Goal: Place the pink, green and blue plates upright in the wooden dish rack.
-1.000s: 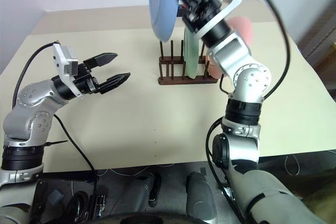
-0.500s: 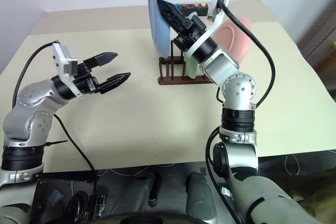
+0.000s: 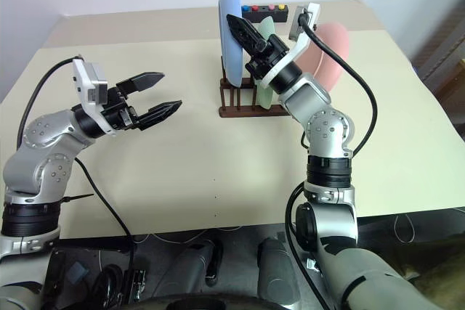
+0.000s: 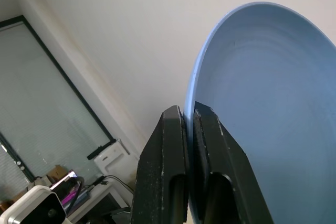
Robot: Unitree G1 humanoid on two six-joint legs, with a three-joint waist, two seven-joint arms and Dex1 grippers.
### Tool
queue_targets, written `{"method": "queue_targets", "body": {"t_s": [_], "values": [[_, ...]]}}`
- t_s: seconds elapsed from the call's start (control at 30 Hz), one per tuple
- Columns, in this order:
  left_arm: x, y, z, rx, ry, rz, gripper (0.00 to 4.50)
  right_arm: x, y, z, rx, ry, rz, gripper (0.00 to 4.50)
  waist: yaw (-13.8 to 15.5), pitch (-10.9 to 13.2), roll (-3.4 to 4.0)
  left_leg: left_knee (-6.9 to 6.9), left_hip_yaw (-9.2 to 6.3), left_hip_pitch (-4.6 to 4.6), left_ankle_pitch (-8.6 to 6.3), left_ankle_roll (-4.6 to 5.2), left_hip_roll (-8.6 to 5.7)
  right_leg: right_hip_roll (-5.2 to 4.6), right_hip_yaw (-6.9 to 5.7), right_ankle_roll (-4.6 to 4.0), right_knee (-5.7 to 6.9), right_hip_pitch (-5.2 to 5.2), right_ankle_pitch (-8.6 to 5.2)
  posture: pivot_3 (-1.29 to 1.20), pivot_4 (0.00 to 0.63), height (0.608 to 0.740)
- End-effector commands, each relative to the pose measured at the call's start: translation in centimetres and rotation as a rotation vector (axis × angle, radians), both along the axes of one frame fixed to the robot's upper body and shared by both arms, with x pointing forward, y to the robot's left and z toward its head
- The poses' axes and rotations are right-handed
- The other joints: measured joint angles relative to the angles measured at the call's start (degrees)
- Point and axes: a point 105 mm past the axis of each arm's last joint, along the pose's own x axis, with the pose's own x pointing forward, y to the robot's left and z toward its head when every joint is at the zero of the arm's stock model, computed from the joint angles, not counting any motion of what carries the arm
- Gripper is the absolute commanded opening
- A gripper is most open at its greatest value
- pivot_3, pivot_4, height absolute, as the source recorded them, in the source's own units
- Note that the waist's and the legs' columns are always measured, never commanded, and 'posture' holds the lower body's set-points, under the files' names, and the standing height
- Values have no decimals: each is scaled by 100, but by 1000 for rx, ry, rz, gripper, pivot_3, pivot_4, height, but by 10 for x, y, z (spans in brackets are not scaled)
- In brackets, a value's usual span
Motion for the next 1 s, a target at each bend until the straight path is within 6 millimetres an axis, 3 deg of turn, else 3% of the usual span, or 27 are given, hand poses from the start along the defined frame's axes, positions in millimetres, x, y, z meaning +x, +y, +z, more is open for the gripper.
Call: {"method": "queue_targets", "body": {"t_s": [0.03,0.5,1.0], "values": [[-5,2,11,3,-49,3,4015,-2,3,0,2,-21,-1,50,0,0,0,1,0,0,0,0,0,0,0,0,0,0,0,0,150,740],[-5,2,10,0,-48,0,4015,4,6,-19,-50,29,-38,50,3,-1,0,0,0,1,0,0,0,0,0,0,-1,2,0,0,150,740],[-5,1,9,1,-43,-3,4015,1,4,-2,48,36,3,50,-2,-1,0,-1,-1,1,0,0,0,0,0,0,-1,2,0,0,150,740]]}}
